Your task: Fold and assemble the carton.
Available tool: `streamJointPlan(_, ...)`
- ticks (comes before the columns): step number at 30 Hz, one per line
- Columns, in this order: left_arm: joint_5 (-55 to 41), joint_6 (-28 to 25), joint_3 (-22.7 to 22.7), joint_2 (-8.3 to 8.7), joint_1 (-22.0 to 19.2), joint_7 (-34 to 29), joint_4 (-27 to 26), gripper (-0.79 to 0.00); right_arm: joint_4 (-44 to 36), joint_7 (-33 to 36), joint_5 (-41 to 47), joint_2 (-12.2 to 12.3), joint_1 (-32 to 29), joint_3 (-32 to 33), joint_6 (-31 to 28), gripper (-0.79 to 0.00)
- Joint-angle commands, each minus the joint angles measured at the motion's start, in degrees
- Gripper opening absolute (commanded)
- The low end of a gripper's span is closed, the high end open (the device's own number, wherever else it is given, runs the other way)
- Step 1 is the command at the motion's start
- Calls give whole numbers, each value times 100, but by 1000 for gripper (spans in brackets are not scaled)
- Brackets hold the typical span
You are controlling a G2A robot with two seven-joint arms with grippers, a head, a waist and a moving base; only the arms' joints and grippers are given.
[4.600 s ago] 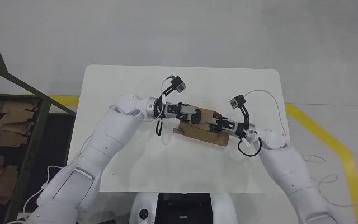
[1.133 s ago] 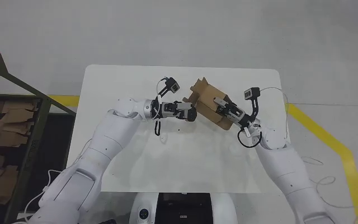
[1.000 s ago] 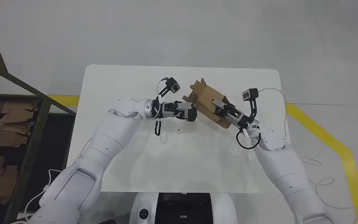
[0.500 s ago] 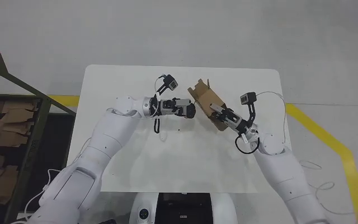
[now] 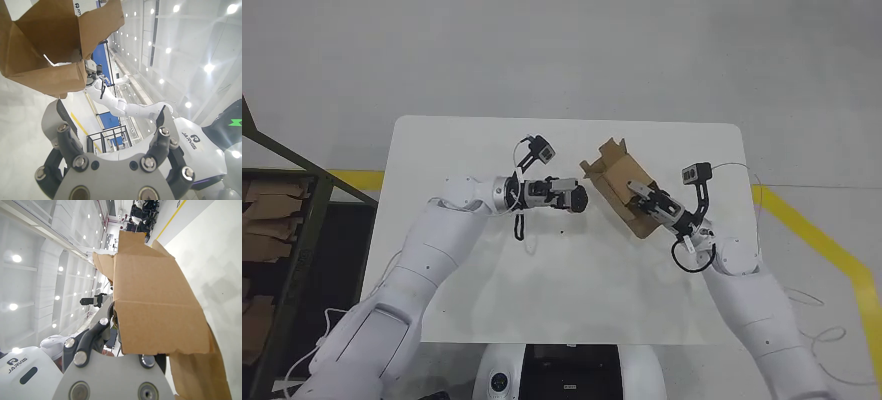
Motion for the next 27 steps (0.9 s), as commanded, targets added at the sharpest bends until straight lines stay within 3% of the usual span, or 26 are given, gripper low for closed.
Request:
streamJointPlan(1,-34,-28,-131,36,46,29,5,0,72,110,30,7,26,34,-30,-785)
streamJointPlan(13,-218,-66,-600,142,137,228,118,0,119,1138,428,89,-13,262,-285,-785)
streamJointPlan(21,-72,12,-419,89,87,289,192,0,-200,1869,714,165,-221,392,-325,-785)
streamJointPlan(27,-55,99,-170,12,58,175,152,0,-395,1975,706,181,-294,363,-309,-785)
